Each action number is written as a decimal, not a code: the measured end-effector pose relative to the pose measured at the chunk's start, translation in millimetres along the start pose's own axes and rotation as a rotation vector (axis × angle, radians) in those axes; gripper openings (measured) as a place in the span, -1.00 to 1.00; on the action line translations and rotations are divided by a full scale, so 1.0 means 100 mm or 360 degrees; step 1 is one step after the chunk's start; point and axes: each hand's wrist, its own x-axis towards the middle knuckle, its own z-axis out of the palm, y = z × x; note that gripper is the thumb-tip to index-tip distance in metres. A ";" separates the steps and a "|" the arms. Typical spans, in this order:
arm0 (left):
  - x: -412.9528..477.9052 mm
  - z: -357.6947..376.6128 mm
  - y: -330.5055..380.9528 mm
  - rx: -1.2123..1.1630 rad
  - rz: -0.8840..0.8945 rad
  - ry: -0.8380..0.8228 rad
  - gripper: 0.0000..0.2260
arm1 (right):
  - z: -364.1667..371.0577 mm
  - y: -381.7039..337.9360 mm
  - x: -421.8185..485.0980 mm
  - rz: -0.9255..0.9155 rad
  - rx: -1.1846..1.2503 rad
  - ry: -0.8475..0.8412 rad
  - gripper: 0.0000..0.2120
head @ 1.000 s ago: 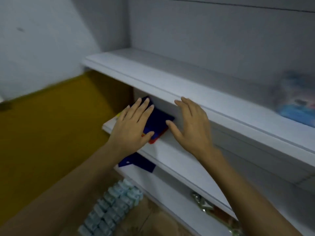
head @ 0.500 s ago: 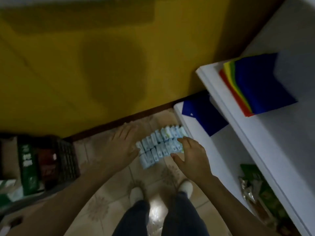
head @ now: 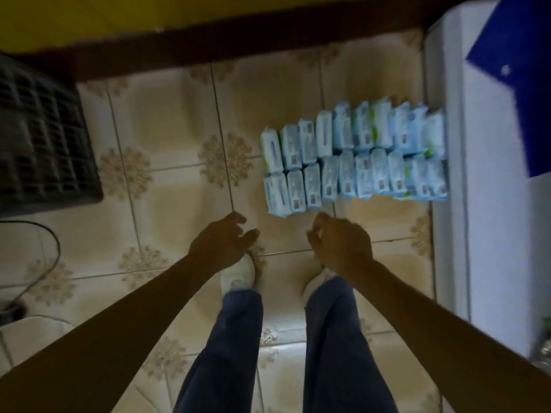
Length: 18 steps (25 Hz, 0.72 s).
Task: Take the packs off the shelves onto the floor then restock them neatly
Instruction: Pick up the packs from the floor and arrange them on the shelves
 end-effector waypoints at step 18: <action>0.46 0.26 0.03 -0.0871 -0.0012 -0.0006 -0.76 | 0.15 0.12 0.54 -0.0189 0.0308 -0.0055 -0.78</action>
